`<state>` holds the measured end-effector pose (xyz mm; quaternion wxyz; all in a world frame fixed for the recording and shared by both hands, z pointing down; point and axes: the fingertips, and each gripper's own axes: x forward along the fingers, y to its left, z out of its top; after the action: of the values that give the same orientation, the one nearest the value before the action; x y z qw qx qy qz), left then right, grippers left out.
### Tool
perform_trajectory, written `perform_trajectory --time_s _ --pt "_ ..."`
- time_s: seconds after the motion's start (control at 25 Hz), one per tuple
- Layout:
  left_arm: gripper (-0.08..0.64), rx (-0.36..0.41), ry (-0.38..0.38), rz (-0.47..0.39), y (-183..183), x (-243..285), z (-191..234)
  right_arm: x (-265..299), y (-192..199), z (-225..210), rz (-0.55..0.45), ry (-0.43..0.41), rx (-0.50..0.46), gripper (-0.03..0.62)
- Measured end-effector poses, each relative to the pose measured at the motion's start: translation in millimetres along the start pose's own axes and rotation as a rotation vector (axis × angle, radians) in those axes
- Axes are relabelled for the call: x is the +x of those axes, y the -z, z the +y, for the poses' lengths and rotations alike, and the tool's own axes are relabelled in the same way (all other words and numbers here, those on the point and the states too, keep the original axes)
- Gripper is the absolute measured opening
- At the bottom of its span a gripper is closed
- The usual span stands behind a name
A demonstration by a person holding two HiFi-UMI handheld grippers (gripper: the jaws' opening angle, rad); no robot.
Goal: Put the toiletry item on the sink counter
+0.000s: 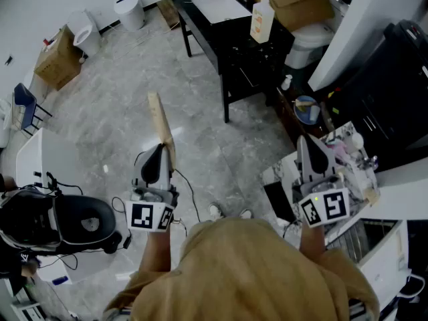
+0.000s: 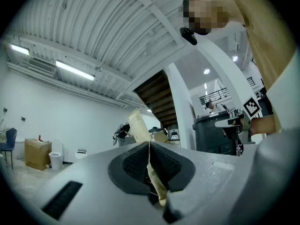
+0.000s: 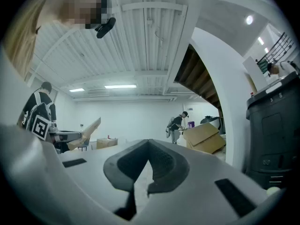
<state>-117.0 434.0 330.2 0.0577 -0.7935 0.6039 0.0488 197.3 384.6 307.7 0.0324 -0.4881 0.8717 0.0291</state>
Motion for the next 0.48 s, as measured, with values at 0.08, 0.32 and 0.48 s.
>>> perform_trajectory --time_s 0.08,0.32,0.48 --pt "0.006 0.000 0.005 0.000 0.5 0.3 -1.6 -1.8 0.8 -0.7 0.002 0.004 0.000 0.000" --pt "0.006 -0.003 0.017 0.004 3.6 3.4 -1.6 0.1 3.7 -0.2 0.007 0.004 0.001 0.000" --pt "0.006 -0.007 0.016 0.010 6.4 6.1 1.7 6.2 5.4 2.3 0.012 -0.007 0.001 0.000"
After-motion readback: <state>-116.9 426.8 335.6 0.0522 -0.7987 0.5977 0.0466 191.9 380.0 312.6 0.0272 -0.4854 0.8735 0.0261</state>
